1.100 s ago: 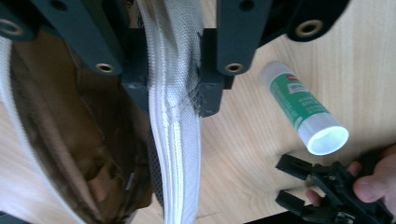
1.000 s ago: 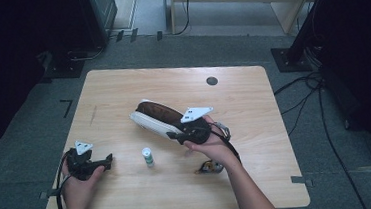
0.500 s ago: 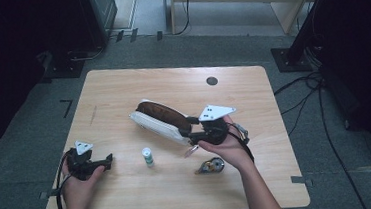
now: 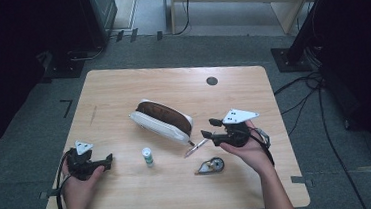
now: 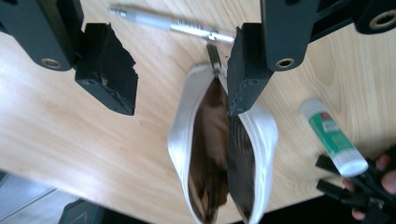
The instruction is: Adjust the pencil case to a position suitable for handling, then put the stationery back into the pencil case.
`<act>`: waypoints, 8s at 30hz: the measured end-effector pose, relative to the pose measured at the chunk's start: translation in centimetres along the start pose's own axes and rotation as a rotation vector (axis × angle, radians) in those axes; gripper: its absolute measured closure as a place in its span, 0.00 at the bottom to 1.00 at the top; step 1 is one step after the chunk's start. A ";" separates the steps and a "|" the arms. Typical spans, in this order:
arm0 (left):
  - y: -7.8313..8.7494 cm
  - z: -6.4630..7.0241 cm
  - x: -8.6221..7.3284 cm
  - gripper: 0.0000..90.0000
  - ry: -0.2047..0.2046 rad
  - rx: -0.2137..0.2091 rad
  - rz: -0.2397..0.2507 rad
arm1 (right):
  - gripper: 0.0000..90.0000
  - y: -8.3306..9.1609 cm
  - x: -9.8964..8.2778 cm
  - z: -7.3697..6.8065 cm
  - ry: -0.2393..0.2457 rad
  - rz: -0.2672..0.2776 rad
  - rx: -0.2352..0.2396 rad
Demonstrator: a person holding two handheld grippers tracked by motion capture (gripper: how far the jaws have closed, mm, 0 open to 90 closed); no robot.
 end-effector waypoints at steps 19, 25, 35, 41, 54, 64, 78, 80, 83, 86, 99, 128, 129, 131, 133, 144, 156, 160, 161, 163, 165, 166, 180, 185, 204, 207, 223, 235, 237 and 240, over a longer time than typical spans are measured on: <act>0.0 0.0 0.0 0.02 0.001 0.000 0.000 | 0.50 -3.4 -4.6 1.9 -0.015 -0.131 0.073; 0.0 0.0 0.0 0.02 0.002 0.001 0.000 | 0.52 -4.7 -4.6 1.8 -0.004 -0.152 0.069; 0.0 0.0 0.0 0.02 -0.003 0.001 0.000 | 0.43 -5.8 -5.6 2.9 -0.048 -0.165 -0.123; 0.0 0.0 0.0 0.02 -0.003 0.001 0.000 | 0.41 -4.1 -5.6 2.7 -0.173 -0.084 -0.279; 0.0 0.0 0.0 0.02 -0.003 0.001 0.000 | 0.31 -3.3 -6.8 1.8 -0.437 -0.081 -0.461; 0.0 0.0 0.0 0.02 -0.002 0.001 0.000 | 0.41 -4.3 -7.3 1.6 -0.423 -0.124 -0.450; 0.0 0.0 0.0 0.02 -0.003 0.001 0.000 | 0.74 -3.5 -7.1 3.1 -0.398 -0.130 -0.422; 0.0 0.0 0.0 0.02 -0.002 0.001 0.000 | 0.74 -3.5 -7.0 3.3 -0.401 -0.125 -0.415; 0.0 0.0 0.0 0.02 -0.002 0.001 0.000 | 0.74 -3.6 -6.8 3.6 -0.393 -0.125 -0.411; 0.0 0.0 0.0 0.02 -0.002 0.001 0.000 | 0.65 -3.4 -6.6 3.9 -0.398 -0.124 -0.433; 0.0 0.0 0.0 0.02 -0.002 0.001 0.000 | 0.57 -3.2 -7.2 1.7 -0.416 -0.124 -0.407; 0.0 0.0 0.0 0.02 -0.003 0.000 0.000 | 0.54 -3.1 -5.7 0.9 -0.433 -0.092 -0.392; 0.0 0.0 0.0 0.02 -0.003 0.000 0.000 | 0.54 -3.3 -5.7 0.8 -0.446 -0.097 -0.388; 0.0 0.0 0.0 0.02 -0.004 0.000 0.000 | 0.55 -3.7 -5.6 0.7 -0.478 -0.100 -0.378; 0.0 0.0 0.0 0.02 -0.004 -0.001 0.000 | 0.53 -4.1 -5.6 0.7 -0.521 -0.102 -0.388; 0.0 0.0 0.0 0.02 -0.004 -0.001 0.000 | 0.51 -6.0 -5.3 2.1 -0.544 -0.152 -0.508; 0.0 0.0 0.0 0.02 -0.004 -0.001 0.000 | 0.79 -5.7 -4.9 3.3 -0.444 -0.161 -0.538; 0.0 0.0 0.0 0.02 -0.005 -0.001 0.000 | 0.71 -5.8 -4.8 3.6 -0.421 -0.160 -0.539; 0.0 0.0 0.0 0.02 -0.004 -0.001 0.000 | 0.70 -5.7 -4.8 3.5 -0.431 -0.152 -0.535; 0.0 0.0 0.0 0.02 -0.005 -0.001 0.000 | 0.70 -5.6 -4.6 3.1 -0.433 -0.128 -0.517; 0.0 0.0 0.0 0.02 -0.005 -0.001 0.000 | 0.69 -5.3 -4.5 2.6 -0.435 -0.112 -0.495; 0.0 0.0 0.0 0.02 -0.004 -0.001 0.000 | 0.68 -5.1 -4.5 2.4 -0.438 -0.108 -0.486; 0.0 0.0 0.0 0.02 -0.005 -0.001 0.000 | 0.46 -3.3 -5.1 0.6 -0.453 -0.072 -0.431; 0.0 0.0 0.0 0.02 -0.004 -0.001 0.000 | 0.28 -4.8 -4.7 1.6 -0.506 -0.093 -0.505; 0.0 0.0 0.0 0.02 -0.006 -0.001 0.000 | 0.64 -6.1 -5.8 3.1 -0.488 -0.178 -0.537; 0.0 0.0 0.0 0.02 -0.006 -0.001 0.000 | 0.72 -5.8 -5.8 3.3 -0.475 -0.182 -0.511; 0.0 0.0 0.0 0.02 -0.006 -0.001 0.000 | 0.79 -5.5 -6.3 1.9 -0.450 -0.193 -0.517; 0.0 0.0 0.0 0.02 -0.006 -0.001 0.000 | 0.89 -5.5 -5.5 4.4 -0.379 -0.218 -0.496; 0.0 0.0 0.0 0.02 -0.006 -0.001 0.000 | 0.88 -5.2 -5.4 4.7 -0.350 -0.222 -0.467; 0.0 0.0 0.0 0.02 -0.005 -0.001 0.000 | 0.82 -4.6 -5.7 5.0 -0.357 -0.217 -0.442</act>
Point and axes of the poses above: each handheld gripper's, and its own axes: y roughly backward along the jaws, x roughly out of its top, z roughly to its right, the point moved 9 cm from there along -y, roughly forward along the jaws, and after that the axes turned 14 degrees about x, right-handed, at the moved point
